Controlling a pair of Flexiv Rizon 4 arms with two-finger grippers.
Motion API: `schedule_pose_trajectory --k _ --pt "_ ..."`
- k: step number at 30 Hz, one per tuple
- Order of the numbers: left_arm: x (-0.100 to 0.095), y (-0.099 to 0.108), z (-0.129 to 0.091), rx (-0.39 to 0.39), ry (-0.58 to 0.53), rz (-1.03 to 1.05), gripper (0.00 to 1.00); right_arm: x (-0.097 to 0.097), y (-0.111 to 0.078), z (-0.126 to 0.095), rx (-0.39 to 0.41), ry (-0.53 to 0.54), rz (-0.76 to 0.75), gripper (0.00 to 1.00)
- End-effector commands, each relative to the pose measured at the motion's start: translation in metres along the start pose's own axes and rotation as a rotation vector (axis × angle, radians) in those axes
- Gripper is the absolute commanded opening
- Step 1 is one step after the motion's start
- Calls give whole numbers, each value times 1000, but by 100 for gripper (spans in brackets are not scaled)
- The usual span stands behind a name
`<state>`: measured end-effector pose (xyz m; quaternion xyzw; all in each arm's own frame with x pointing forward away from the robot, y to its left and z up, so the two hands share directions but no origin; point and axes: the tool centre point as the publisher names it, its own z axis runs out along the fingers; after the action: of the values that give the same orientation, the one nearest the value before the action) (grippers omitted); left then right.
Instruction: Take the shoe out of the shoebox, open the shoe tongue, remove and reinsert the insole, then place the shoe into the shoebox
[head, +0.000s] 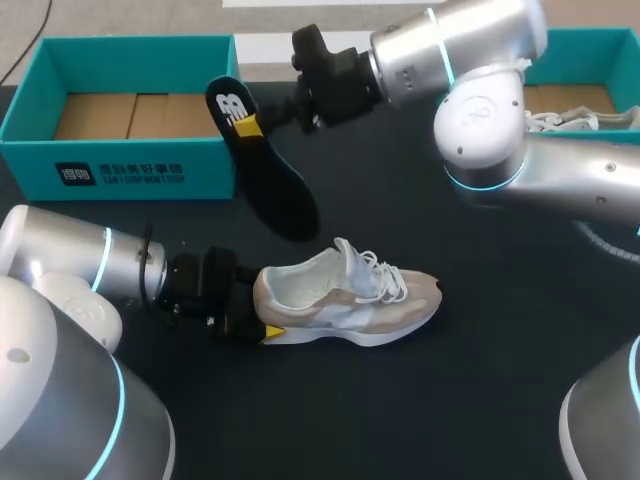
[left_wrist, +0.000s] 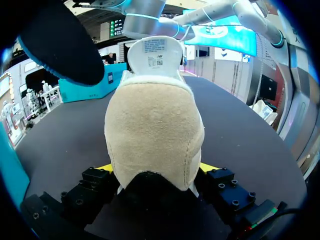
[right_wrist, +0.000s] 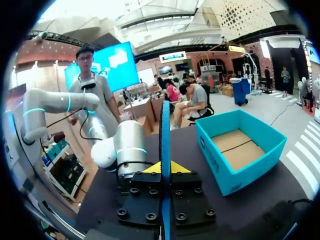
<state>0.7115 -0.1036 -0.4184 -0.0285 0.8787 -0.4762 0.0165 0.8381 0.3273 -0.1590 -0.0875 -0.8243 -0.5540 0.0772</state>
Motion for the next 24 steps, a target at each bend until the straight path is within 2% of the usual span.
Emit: schedule_pose_trajectory --k 1,7,9,13,14,17,18,19,21,24 --pt "1 1 1 -1 0 0 0 6 5 -4 34 -17 3 0" --pt "1 1 1 -1 0 0 0 6 5 -4 34 -17 3 0" --pt "1 1 1 -1 0 0 0 6 13 -17 6 -30 62 0" --pt "1 1 1 -1 0 0 0 20 34 -54 -106 10 162 0" --pt "1 1 1 -1 0 0 0 22 36 -59 -95 20 191 0" --pt "1 1 1 -1 0 0 0 32 50 -81 -138 70 266 0" --pt "1 1 1 -1 0 0 0 35 52 -87 -189 81 293 0" --pt "1 1 1 -1 0 0 0 38 54 -89 -180 103 311 0" --pt "1 1 1 -1 0 0 0 44 58 -94 -219 124 354 0" --pt "1 1 1 -1 0 0 0 48 57 -98 -194 87 388 0"
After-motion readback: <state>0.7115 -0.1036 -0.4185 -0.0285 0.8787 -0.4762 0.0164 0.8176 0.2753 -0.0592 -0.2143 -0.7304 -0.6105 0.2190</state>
